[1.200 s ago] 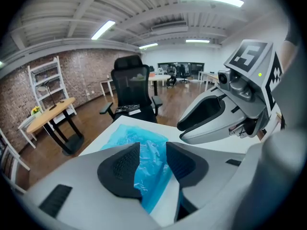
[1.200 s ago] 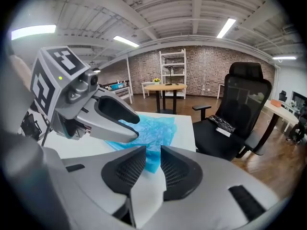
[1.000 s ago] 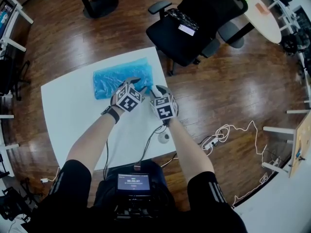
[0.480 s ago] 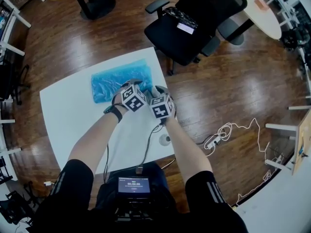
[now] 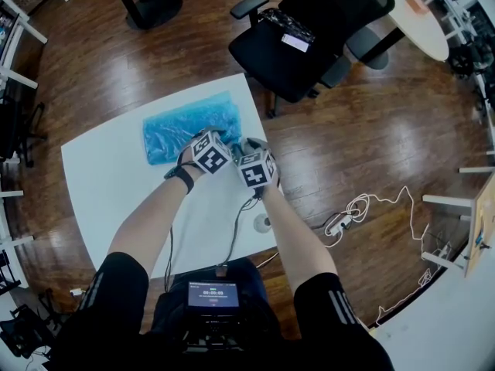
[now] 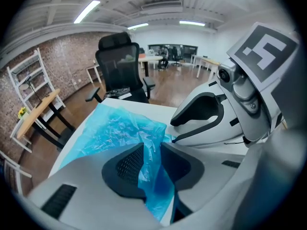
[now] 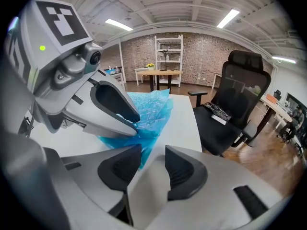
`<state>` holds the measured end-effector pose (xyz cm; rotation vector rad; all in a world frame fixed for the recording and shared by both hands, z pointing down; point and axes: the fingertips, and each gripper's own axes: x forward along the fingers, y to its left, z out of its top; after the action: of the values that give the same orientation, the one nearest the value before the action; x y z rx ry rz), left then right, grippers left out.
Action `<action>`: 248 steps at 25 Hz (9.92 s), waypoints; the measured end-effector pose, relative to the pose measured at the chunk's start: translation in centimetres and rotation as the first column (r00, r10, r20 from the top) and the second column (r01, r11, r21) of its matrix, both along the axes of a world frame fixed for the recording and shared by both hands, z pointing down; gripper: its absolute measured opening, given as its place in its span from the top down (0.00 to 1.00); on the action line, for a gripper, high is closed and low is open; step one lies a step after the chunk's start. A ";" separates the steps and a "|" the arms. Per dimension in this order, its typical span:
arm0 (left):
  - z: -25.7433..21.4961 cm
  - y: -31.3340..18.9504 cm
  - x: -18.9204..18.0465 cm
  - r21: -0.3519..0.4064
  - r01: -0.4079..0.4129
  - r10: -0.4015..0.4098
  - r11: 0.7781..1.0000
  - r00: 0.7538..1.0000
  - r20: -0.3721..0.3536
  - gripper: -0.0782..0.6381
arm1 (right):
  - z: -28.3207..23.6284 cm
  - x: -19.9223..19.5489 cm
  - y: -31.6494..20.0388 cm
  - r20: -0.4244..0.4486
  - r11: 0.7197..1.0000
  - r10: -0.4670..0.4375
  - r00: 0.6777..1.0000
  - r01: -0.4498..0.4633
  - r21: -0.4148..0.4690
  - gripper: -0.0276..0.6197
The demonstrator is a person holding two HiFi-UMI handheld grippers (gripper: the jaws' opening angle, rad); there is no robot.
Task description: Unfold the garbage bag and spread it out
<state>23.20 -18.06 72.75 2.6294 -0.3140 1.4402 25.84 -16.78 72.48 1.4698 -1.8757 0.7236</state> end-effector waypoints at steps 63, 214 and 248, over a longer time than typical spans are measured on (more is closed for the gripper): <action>-16.1 -7.5 -36.9 0.212 0.737 -0.634 0.642 0.665 -0.395 0.89 | 0.4 0.5 -0.4 -0.203 0.995 -0.092 0.975 0.082 -0.058 0.67; -3.0 -14.1 -54.7 0.113 0.589 -0.597 0.800 0.800 0.064 0.86 | 0.1 0.0 -1.2 -0.332 0.978 -0.172 0.928 0.122 -0.168 0.73; -14.7 -6.9 -53.4 0.148 0.595 -0.487 0.790 0.756 -0.439 0.88 | -3.5 -9.4 -10.5 -0.359 0.836 -0.538 0.763 0.537 -0.112 0.68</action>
<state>-30.19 -24.97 58.10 2.5981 -1.2011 0.7143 16.44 -27.28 68.97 0.8955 -1.8454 0.1453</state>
